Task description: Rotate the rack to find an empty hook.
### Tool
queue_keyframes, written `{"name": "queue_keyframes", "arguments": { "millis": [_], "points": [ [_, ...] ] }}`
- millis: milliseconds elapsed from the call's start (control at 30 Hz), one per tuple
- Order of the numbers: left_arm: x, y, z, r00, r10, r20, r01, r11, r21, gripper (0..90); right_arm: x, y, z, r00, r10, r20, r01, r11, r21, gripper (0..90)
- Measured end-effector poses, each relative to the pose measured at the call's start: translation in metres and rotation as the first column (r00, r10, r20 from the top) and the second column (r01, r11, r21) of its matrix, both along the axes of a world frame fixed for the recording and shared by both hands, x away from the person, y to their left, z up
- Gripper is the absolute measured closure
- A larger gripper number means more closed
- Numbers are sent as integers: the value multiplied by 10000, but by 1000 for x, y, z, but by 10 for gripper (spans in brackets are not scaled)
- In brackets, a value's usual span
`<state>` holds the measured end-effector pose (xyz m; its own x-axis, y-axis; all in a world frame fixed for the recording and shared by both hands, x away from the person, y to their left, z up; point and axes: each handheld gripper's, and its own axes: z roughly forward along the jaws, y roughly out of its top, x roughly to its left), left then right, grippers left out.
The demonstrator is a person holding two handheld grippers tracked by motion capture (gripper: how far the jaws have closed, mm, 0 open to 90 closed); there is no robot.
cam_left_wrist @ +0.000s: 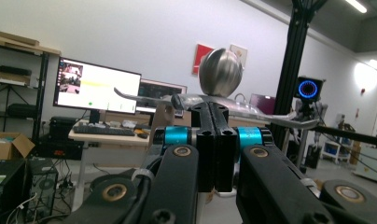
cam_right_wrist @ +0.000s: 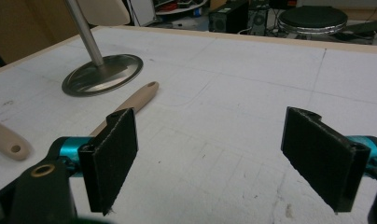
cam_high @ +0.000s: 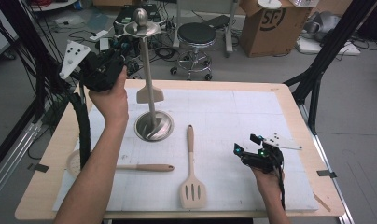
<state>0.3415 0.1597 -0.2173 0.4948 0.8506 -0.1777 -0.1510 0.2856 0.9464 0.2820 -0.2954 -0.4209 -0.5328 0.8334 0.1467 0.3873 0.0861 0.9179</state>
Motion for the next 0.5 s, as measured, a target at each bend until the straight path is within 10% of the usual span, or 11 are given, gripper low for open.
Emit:
{"name": "queue_keyframes", "arguments": {
  "millis": [500],
  "points": [
    [-2,11,-20,9873,-1529,-434,1547,9871,405,385,0,-1,0,10000,-24,23,24,10000,-25,177]
  ]
}}
